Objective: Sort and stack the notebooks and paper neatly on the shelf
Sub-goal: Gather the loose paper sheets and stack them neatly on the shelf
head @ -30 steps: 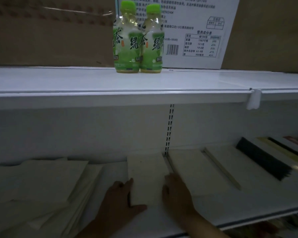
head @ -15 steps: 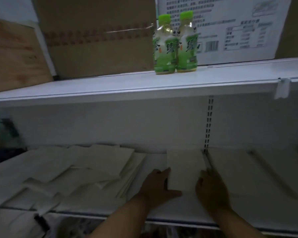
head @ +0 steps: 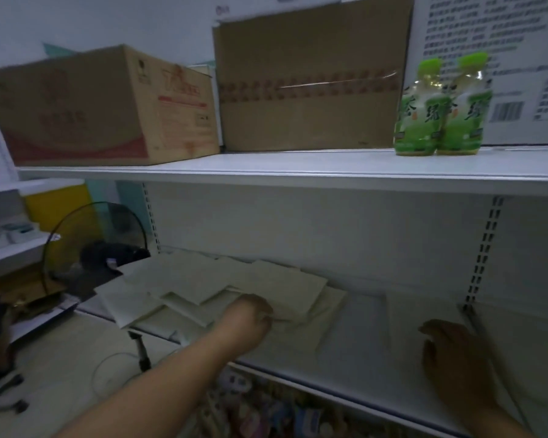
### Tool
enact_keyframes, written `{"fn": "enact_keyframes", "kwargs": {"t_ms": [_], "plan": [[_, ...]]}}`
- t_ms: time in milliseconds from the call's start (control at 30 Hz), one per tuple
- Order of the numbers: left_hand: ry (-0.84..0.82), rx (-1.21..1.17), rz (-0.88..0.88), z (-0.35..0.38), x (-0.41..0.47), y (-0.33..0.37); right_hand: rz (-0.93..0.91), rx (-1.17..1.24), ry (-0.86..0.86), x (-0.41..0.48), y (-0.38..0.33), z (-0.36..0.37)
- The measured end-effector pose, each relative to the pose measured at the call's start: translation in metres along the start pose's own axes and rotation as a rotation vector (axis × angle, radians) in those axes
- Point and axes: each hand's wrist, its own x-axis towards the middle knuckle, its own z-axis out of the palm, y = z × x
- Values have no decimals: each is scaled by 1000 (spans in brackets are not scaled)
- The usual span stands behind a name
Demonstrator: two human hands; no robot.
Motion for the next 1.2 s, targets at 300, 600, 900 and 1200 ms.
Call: {"fn": "enact_keyframes", "kwargs": {"t_ms": [300, 600, 900, 1200], "plan": [[-74, -69, -19, -27, 26, -79, -193, 149, -231, 63, -196, 42], [-238, -477, 15, -66, 59, -153, -200, -86, -290, 85, -228, 77], [-374, -1198, -292, -58, 91, -185, -50, -111, 364, 86, -234, 62], [-459, -1541, -437, -63, 106, -191, -6, 529, 177, 126, -297, 16]]}}
